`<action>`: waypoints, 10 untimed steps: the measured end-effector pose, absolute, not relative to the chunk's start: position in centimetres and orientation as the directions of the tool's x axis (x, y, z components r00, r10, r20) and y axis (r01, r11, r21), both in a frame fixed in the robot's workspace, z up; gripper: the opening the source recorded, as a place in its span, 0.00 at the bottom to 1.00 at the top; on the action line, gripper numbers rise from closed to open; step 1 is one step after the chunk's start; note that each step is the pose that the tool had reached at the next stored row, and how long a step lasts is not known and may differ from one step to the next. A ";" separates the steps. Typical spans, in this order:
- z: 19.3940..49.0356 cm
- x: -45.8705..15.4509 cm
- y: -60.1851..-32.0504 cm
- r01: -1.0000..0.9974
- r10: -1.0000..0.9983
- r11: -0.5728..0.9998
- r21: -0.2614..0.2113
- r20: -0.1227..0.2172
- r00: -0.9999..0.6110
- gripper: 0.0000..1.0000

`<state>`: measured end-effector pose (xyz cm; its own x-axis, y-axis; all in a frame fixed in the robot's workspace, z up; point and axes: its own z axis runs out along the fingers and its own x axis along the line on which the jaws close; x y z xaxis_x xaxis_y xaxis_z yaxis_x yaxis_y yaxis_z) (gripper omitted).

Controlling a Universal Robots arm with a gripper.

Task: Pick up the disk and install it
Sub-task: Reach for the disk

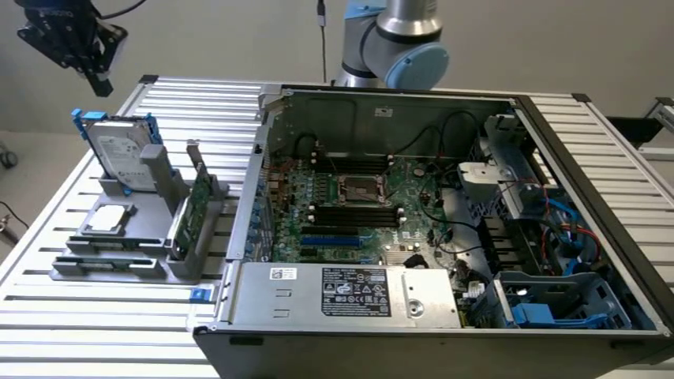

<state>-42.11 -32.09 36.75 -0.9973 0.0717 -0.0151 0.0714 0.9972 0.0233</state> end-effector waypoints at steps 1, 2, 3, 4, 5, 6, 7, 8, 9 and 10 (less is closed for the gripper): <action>36.7 -42.5 -32.1 0.071 0.072 0.997 0.023 -0.011 -0.997 0.11; 36.7 -42.9 -32.0 0.072 0.072 0.997 0.023 -0.005 -0.997 0.11; 36.7 -43.1 -32.0 0.072 0.072 0.997 0.022 0.002 -0.997 0.11; 36.7 -43.3 -32.0 0.072 0.072 0.997 0.022 0.010 -0.997 0.11; 36.7 -43.4 -32.0 0.072 0.072 0.997 0.021 0.017 -0.997 0.11; 36.7 -43.4 -32.0 0.072 0.072 0.997 0.020 0.025 -0.997 0.11; 36.7 -43.4 -32.0 0.072 0.072 0.997 0.020 0.029 -0.997 0.11; 36.7 -43.4 -32.0 0.072 0.071 0.997 0.019 0.030 -0.997 0.11; 36.7 -43.4 -32.0 0.072 0.071 0.997 0.019 0.030 -0.997 0.11; 36.7 -43.4 -32.0 0.072 0.071 0.997 0.019 0.030 -0.997 0.11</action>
<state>-43.40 -32.03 36.66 -0.9970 0.0712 0.0301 0.0718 0.9972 0.0187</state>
